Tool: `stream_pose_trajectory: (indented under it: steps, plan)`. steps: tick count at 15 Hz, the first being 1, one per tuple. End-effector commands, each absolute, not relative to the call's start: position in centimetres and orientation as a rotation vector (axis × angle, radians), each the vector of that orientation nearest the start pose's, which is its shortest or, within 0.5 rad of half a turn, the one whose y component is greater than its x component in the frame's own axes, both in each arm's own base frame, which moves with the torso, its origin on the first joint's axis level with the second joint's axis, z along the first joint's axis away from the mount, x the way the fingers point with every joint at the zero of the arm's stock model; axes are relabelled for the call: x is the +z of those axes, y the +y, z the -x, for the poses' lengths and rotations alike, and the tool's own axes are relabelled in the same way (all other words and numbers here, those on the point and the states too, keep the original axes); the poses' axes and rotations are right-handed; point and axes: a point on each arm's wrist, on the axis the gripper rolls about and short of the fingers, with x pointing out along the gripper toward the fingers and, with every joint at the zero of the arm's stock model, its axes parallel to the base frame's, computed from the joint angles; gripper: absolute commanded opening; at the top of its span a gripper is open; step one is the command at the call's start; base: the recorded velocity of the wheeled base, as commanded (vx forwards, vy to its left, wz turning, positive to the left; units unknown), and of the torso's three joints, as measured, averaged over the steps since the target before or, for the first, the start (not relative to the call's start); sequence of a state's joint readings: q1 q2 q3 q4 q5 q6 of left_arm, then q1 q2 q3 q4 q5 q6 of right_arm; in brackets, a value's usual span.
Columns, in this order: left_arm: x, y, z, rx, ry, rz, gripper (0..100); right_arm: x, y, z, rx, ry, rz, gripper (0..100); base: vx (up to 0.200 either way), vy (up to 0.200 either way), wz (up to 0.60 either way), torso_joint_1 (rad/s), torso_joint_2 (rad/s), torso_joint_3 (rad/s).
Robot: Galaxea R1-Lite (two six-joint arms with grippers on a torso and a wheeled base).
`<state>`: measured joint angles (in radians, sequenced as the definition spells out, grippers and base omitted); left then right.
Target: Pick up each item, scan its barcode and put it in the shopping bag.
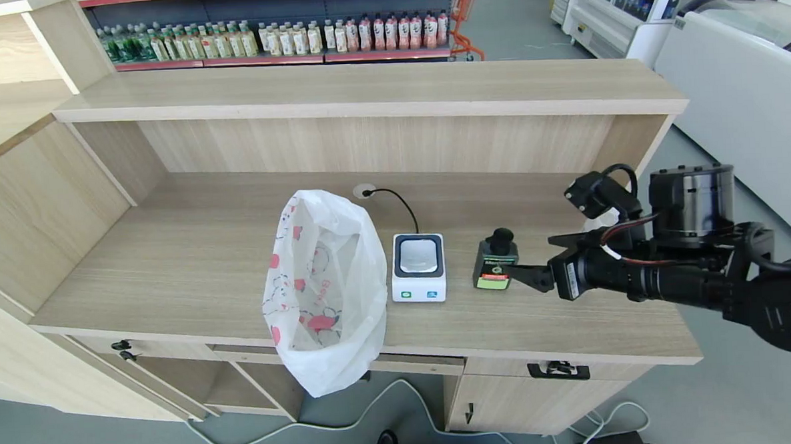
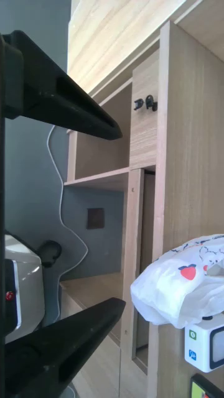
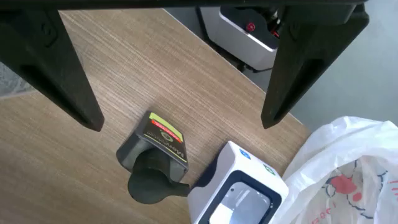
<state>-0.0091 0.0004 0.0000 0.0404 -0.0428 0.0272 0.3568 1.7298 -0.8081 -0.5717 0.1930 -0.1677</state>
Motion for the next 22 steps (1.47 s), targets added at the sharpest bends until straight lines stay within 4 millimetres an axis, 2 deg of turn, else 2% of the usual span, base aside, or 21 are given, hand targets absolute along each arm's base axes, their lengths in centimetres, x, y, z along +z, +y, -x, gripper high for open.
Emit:
stream_pose_trajectory:
  steps: [1, 7, 9, 13, 18, 22]
  plan:
    - [7.1, -0.1, 2.3, -0.053, 0.041, -0.027, 100, 14.3, 12.0, -30.5, 0.58, 0.357, 0.198, 100, 0.0, 0.0, 0.0, 0.0, 0.0, 0.0]
    - [7.1, -0.1, 2.3, -0.053, 0.039, -0.027, 100, 12.5, 13.2, -33.1, 0.61, 0.242, 0.194, 100, 0.0, 0.0, 0.0, 0.0, 0.0, 0.0]
    - [7.1, -0.1, 2.3, -0.053, 0.039, -0.027, 100, 12.1, 13.3, -33.5, 0.667, 0.209, 0.232, 100, 0.0, 0.0, 0.0, 0.0, 0.0, 0.0]
    - [7.1, -0.1, 2.3, -0.053, 0.039, -0.027, 100, 10.9, 13.7, -34.9, 0.673, 0.147, 0.285, 100, 0.0, 0.0, 0.0, 0.0, 0.0, 0.0]
    - [7.1, -0.1, 2.3, -0.053, 0.039, -0.027, 100, 11.8, 13.9, -35.6, 0.669, 0.075, 0.361, 100, 0.0, 0.0, 0.0, 0.0, 0.0, 0.0]
    - [7.1, -0.1, 2.3, -0.053, 0.041, -0.027, 100, 11.3, 13.0, -35.4, 0.657, 0.081, 0.401, 100, 0.0, 0.0, 0.0, 0.0, 0.0, 0.0]
